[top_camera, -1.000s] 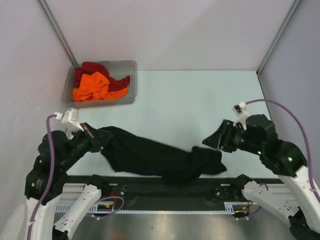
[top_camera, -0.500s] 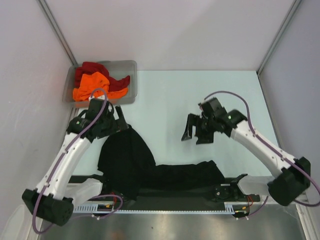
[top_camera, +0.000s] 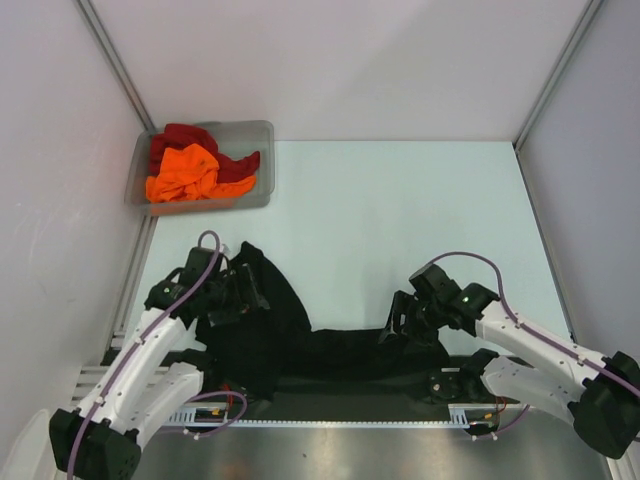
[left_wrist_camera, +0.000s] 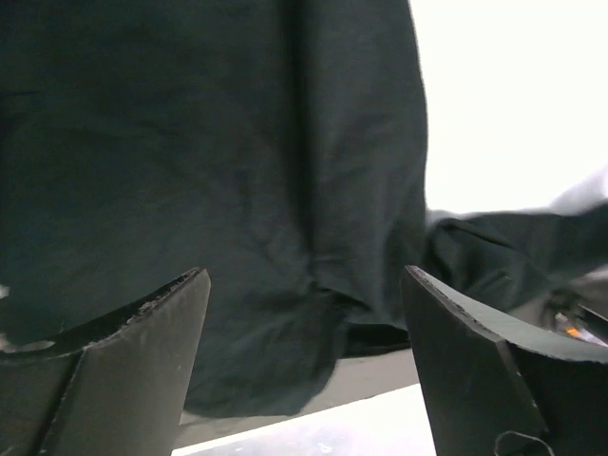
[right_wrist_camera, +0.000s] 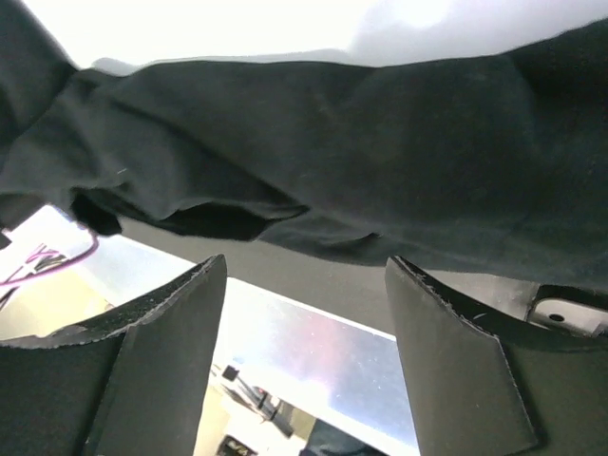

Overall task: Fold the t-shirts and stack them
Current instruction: Flatten the tshirt out

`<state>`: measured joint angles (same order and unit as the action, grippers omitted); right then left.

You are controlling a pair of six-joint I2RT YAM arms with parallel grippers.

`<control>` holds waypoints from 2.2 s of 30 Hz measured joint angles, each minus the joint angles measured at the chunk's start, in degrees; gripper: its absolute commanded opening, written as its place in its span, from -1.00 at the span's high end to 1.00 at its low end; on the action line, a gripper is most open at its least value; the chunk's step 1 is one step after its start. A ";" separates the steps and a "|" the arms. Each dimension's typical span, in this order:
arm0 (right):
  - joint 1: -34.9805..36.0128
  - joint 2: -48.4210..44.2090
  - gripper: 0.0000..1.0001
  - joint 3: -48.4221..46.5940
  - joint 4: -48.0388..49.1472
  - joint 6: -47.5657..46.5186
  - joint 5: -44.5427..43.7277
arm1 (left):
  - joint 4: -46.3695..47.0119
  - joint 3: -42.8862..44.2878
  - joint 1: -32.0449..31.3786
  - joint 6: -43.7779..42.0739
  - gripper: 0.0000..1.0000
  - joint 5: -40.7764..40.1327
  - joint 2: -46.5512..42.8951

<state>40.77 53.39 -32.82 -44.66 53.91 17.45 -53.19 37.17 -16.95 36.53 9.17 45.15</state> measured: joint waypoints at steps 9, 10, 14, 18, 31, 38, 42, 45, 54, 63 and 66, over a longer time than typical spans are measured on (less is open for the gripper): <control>-0.79 0.66 -0.50 4.96 3.89 3.58 -2.12 | 11.45 -6.29 -1.36 3.41 -0.69 9.90 9.40; -1.27 0.70 -0.50 5.51 4.48 3.82 -2.32 | 12.81 -6.91 -1.46 3.72 -0.61 10.93 10.29; -6.54 2.38 -0.46 6.51 6.23 3.32 -3.06 | 17.99 -7.50 -2.34 4.90 -0.32 13.68 15.98; -13.49 5.16 -0.29 5.86 6.97 0.13 -3.02 | 21.66 -6.23 -2.45 5.22 0.12 15.58 21.88; -28.20 23.78 1.00 -13.31 4.96 -14.16 -5.70 | 18.62 30.47 -2.97 0.04 0.89 11.96 46.69; -36.94 35.89 -0.20 -29.22 2.69 -20.87 -9.77 | 15.34 45.38 -3.52 -2.40 -0.57 7.98 58.73; -37.88 40.48 -0.48 -36.30 1.05 -24.50 -11.23 | 11.41 45.57 -3.63 -3.76 -0.58 2.16 56.48; -36.96 39.30 -0.49 -36.28 -0.09 -26.58 -11.76 | 10.97 40.30 -3.65 -4.92 -0.43 -1.73 49.42; -33.22 20.50 -0.43 -23.45 -1.86 -28.22 -8.13 | 9.57 6.47 -3.43 -2.64 0.24 -3.43 13.25; -33.20 13.29 -0.42 -20.26 -4.85 -29.20 -4.52 | 11.98 -6.45 3.15 6.19 0.17 -1.92 7.17; -33.22 12.46 -0.42 -20.26 -5.16 -29.35 -3.74 | 13.11 -8.96 4.28 9.40 -0.01 -1.44 9.29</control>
<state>7.55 65.84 -53.08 -49.82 24.56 13.72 -40.07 28.21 -12.67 45.93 7.73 54.43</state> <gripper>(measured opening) 0.710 0.446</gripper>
